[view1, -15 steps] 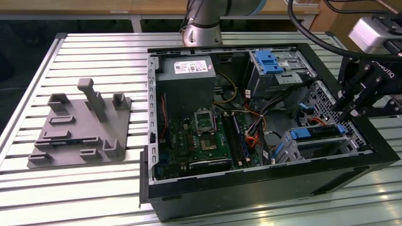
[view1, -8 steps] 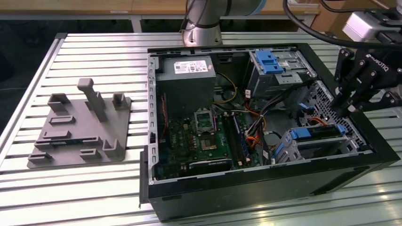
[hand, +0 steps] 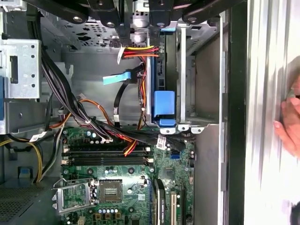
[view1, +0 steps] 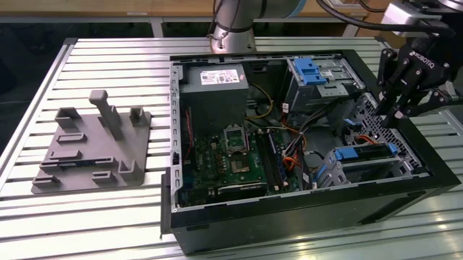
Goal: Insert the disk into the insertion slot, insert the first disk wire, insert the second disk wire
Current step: 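Insert the second disk wire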
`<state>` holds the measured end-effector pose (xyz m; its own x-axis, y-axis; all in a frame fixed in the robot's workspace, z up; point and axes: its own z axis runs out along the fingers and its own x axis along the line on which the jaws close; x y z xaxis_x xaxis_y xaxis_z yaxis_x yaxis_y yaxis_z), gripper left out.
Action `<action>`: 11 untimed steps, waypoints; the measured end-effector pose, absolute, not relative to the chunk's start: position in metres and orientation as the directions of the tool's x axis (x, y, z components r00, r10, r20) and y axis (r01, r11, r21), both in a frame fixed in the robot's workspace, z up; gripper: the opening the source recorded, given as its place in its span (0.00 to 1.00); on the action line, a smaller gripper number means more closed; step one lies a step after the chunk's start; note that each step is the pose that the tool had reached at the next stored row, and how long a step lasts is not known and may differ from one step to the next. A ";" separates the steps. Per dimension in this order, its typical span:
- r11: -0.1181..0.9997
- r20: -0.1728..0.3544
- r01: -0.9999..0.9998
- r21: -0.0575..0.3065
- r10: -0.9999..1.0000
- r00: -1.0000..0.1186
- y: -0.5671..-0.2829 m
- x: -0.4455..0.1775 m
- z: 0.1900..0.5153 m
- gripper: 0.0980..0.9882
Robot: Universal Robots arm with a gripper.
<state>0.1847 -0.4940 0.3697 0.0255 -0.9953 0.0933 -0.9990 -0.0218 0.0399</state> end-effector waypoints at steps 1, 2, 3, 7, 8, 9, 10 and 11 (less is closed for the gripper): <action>-0.021 0.104 -0.999 0.040 -0.994 0.025 -0.491 0.184 0.370 0.25; -0.021 0.114 -0.999 0.040 -0.993 0.026 -0.489 0.183 0.369 0.25; -0.021 0.124 -0.999 0.040 -0.992 0.026 -0.486 0.182 0.369 0.31; -0.020 0.156 -0.999 0.039 -0.987 0.025 -0.478 0.175 0.369 0.38; -0.019 0.160 -0.999 0.038 -0.987 0.025 -0.477 0.172 0.368 0.38; -0.019 0.164 -0.999 0.036 -0.986 0.025 -0.476 0.169 0.368 0.38; -0.019 0.168 -0.999 0.035 -0.986 0.024 -0.474 0.166 0.368 0.38; -0.019 0.171 -0.999 0.033 -0.985 0.024 -0.473 0.162 0.368 0.38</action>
<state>0.1624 -0.4733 0.3676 0.0243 -0.9849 0.1715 -0.9993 -0.0189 0.0334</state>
